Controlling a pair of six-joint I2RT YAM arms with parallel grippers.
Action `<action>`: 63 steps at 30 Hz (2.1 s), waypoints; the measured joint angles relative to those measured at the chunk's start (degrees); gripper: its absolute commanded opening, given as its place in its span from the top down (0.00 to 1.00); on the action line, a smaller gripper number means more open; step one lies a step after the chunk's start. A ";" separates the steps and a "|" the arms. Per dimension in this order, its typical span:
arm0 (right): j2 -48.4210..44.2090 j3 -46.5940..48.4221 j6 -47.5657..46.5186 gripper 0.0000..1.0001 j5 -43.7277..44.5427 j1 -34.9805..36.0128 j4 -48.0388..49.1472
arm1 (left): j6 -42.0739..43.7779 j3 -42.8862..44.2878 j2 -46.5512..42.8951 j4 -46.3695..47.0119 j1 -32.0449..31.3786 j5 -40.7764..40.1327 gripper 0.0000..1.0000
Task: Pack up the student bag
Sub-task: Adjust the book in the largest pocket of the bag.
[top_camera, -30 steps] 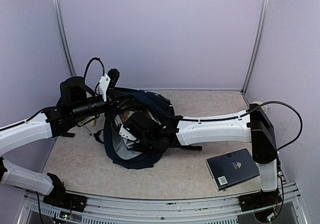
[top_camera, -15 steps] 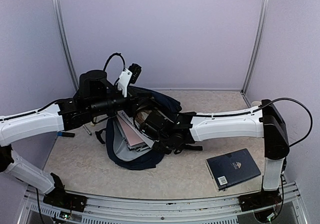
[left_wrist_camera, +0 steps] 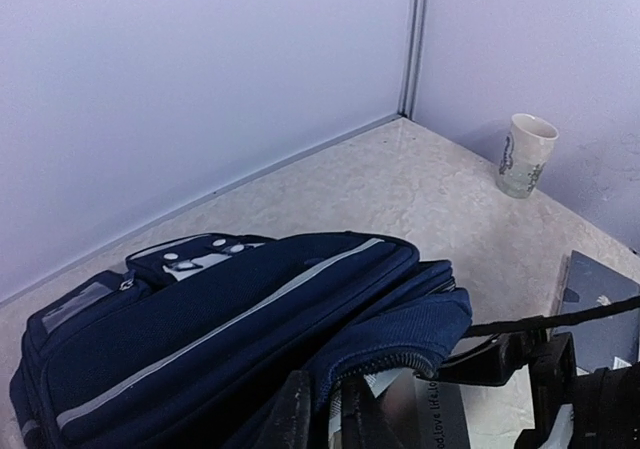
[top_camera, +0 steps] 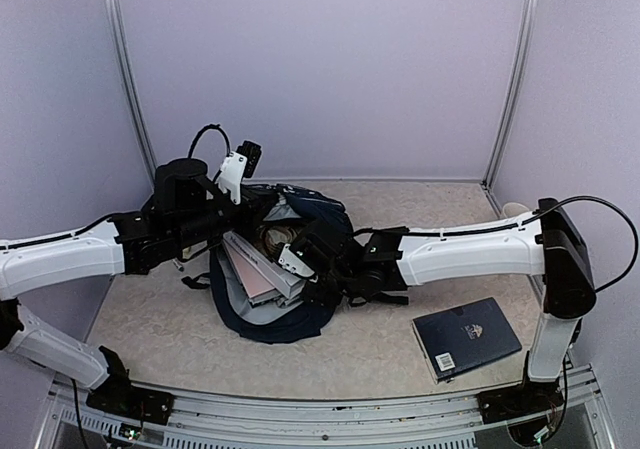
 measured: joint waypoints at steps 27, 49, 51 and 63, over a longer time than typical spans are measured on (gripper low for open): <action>6.10 7.87 -11.78 0.03 -19.30 3.37 7.72 | 5.22 -3.82 -8.24 -20.35 7.65 -15.26 1.00; 7.85 9.14 -3.69 0.11 -5.97 3.58 7.04 | -1.16 2.03 -7.13 -21.77 -0.72 -7.04 1.00; 5.60 7.28 -1.05 0.11 -4.17 2.54 5.64 | -1.84 2.89 -7.10 -22.80 -0.72 -7.48 1.00; 6.27 10.03 4.87 0.12 -5.16 -0.26 4.85 | -6.62 3.06 -5.03 -20.65 5.31 -3.96 1.00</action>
